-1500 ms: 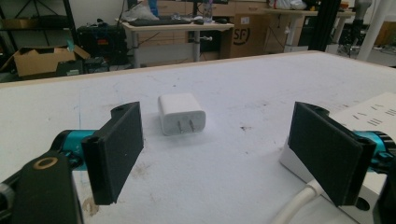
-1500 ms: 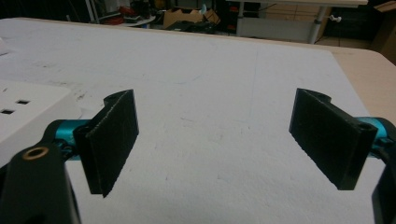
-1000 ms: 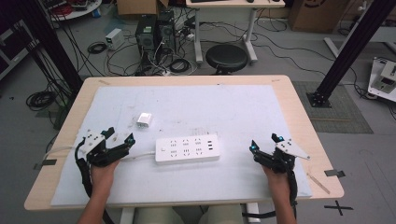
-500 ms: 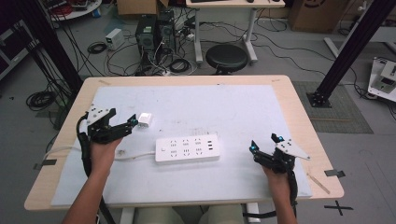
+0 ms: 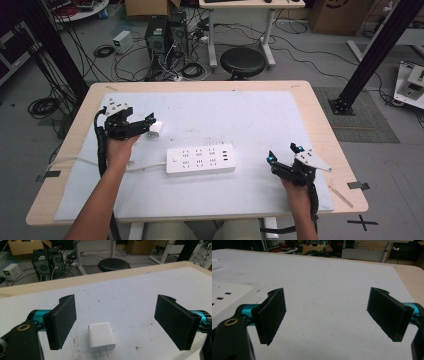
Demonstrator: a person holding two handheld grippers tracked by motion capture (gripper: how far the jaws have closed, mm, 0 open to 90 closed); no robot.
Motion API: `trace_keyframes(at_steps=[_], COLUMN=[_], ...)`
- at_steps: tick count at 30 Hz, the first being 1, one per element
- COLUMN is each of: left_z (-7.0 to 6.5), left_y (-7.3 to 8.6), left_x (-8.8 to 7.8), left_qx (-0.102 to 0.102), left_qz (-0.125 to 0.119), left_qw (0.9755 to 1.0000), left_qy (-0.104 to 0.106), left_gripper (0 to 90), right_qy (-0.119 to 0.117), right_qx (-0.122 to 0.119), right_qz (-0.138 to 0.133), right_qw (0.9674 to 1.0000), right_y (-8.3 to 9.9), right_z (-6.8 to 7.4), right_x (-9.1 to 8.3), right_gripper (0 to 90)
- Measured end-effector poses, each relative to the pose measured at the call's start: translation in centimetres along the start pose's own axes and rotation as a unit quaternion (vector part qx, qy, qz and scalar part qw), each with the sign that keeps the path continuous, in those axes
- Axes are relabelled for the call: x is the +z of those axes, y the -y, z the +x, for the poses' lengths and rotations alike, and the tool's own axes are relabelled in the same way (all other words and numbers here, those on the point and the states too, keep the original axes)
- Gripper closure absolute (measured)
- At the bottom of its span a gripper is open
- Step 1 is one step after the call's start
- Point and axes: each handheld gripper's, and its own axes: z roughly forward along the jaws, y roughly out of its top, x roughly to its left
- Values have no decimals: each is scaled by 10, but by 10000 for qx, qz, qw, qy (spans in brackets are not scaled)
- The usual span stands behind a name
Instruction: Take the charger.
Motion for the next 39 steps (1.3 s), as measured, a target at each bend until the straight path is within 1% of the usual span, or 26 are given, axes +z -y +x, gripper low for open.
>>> trace_keyframes(at_steps=[1, 4, 6, 9, 10, 11, 12, 14, 15, 18, 20, 23, 25, 27, 29, 30, 33, 34, 35, 36, 37, 39], left_z=[2, 4, 4, 5, 5, 6, 6, 6, 7, 8, 8, 7, 8, 8, 8, 8, 9, 10, 10, 11, 11, 11], left_y=[4, 7, 9, 14, 14, 16, 17, 18, 20, 26, 28, 33, 36, 39, 41, 42, 45, 45, 45, 47, 47, 48], left_x=[11, 21, 28, 37, 37, 42, 45, 47, 52, 61, 65, 72, 77, 81, 84, 85, 88, 89, 89, 90, 91, 92], left_qx=[-67, -73, -39, -70, -70, -80, -90, -60, -33, -143, -144, -68, -54, -99, -97, -70, -110, -107, -107, -146, -137, -149], left_qz=[165, 251, 363, 503, 503, 570, 582, 626, 744, 892, 963, 1089, 1218, 1326, 1418, 1484, 1564, 1606, 1606, 1638, 1671, 1682], left_qw=[9998, 9996, 9992, 9986, 9986, 9982, 9981, 9978, 9969, 9957, 9950, 9936, 9921, 9907, 9893, 9883, 9869, 9862, 9862, 9855, 9850, 9847], left_qy=[-56, -99, -145, -160, -160, -189, -188, -200, -236, -223, -230, -288, -295, -301, -325, -353, -392, -397, -397, -415, -412, -422], left_gripper=[178, 178, 178, 178, 178, 178, 178, 178, 178, 178, 178, 178, 178, 178, 178, 178, 179, 179, 179, 179, 181, 186], right_qy=[10, -3, 8, 8, 8, -3, -1, -8, 0, 19, 15, 13, 28, 37, 46, 45, 45, 43, 49, 50, 49, 44], right_qx=[16, -29, -23, -6, -6, 0, -21, -23, 0, -6, -27, -30, -28, -4, 4, 40, 18, 45, 26, 35, 18, 20], right_qz=[0, -13, -12, -9, -9, -7, -17, -19, -7, -15, -29, -19, -24, -19, -16, 5, -17, -2, -11, -10, -20, -20], right_qw=[10000, 10000, 10000, 10000, 10000, 10000, 10000, 10000, 10000, 10000, 10000, 10000, 10000, 10000, 10000, 10000, 10000, 10000, 10000, 10000, 10000, 10000], right_y=[0, 0, 0, 0, 0, 0, 0, 0, 0, 0, 0, 0, 0, 0, 0, 0, 0, 0, 0, 0, 0, 0], right_z=[0, 0, 0, 0, 0, 0, 0, 0, 0, 0, 0, 0, 0, 0, 0, 1, 0, 0, 0, 0, 0, 0], right_x=[0, 0, 0, 0, 0, 0, 0, 0, 0, 0, 0, 0, 0, 0, 0, -1, -1, -1, -1, -1, 0, -1], right_gripper=[160, 160, 160, 160, 160, 160, 160, 160, 160, 161, 160, 160, 160, 160, 160, 160, 160, 160, 160, 160, 160, 160])
